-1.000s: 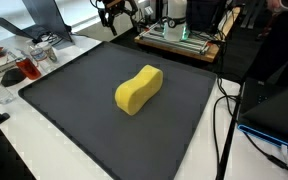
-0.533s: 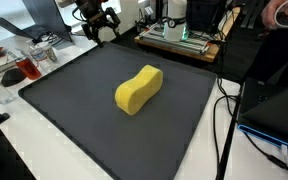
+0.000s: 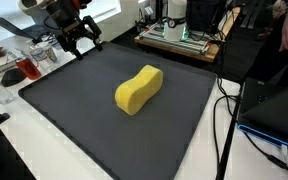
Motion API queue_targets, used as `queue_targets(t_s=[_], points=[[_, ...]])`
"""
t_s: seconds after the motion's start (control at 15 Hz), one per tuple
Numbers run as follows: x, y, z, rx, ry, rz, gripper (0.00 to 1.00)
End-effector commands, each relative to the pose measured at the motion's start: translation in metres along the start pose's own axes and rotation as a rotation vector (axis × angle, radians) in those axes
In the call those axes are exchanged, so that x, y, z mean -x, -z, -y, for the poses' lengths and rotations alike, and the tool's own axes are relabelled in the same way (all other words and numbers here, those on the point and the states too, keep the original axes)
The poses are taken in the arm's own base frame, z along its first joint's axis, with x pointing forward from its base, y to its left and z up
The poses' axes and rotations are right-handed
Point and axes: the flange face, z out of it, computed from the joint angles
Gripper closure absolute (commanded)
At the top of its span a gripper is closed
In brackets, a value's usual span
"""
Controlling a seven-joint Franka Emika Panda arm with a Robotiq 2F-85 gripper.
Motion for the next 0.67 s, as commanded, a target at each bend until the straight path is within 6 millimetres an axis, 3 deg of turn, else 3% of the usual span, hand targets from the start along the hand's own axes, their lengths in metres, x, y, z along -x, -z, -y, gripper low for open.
queue_targets(t_s=[0.0, 0.33, 0.6], points=[[-0.045, 0.002, -0.006, 0.097, 0.107, 0.08, 0.0], [-0.093, 0.003, 0.017, 0.197, 0.298, 0.134, 0.0], [-0.13, -0.006, 0.055, 0.223, 0.44, 0.123, 0.0]])
